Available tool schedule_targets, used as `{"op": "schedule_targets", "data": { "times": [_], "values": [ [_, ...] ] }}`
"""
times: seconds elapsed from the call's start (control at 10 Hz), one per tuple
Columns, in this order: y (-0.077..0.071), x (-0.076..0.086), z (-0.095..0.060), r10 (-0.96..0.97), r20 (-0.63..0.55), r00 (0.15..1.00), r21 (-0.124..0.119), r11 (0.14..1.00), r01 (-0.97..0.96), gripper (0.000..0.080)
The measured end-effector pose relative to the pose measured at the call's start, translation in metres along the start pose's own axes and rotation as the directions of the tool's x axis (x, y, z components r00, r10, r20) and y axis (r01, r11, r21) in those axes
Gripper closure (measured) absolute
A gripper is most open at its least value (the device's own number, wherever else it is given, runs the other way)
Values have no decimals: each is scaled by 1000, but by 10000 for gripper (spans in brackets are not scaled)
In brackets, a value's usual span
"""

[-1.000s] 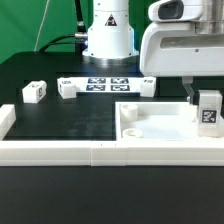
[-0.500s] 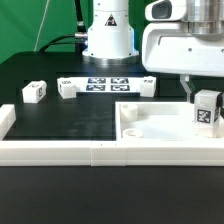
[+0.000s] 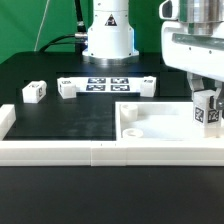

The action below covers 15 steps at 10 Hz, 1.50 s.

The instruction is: Assemble one leg

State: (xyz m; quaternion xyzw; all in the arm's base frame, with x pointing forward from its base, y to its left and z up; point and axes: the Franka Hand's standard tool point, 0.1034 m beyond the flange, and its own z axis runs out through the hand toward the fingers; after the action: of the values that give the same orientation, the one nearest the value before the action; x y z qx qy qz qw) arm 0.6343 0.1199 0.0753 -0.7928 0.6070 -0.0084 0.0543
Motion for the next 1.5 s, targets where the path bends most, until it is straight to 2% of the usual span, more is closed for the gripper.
{"op": "schedule_targets", "data": {
  "times": [0.3,0.6,0.7,0.8,0.9,1.0,1.1,1.2,1.5],
  "values": [
    [-1,-3,0,335,15,942,5,942,-335,509],
    [-2,-3,0,557,24,830,5,831,-557,509],
    [-2,-2,0,572,29,820,4,820,-572,509],
    [-2,-2,0,551,30,834,5,834,-551,508],
    [-2,-3,0,551,31,834,4,834,-551,416],
    [-2,-3,0,537,32,843,4,843,-538,416],
    [-2,-3,0,488,32,872,6,873,-488,239],
    [-3,-3,0,427,31,904,8,904,-427,168],
    [-3,-4,0,84,26,996,17,996,-84,152]
  ]
}}
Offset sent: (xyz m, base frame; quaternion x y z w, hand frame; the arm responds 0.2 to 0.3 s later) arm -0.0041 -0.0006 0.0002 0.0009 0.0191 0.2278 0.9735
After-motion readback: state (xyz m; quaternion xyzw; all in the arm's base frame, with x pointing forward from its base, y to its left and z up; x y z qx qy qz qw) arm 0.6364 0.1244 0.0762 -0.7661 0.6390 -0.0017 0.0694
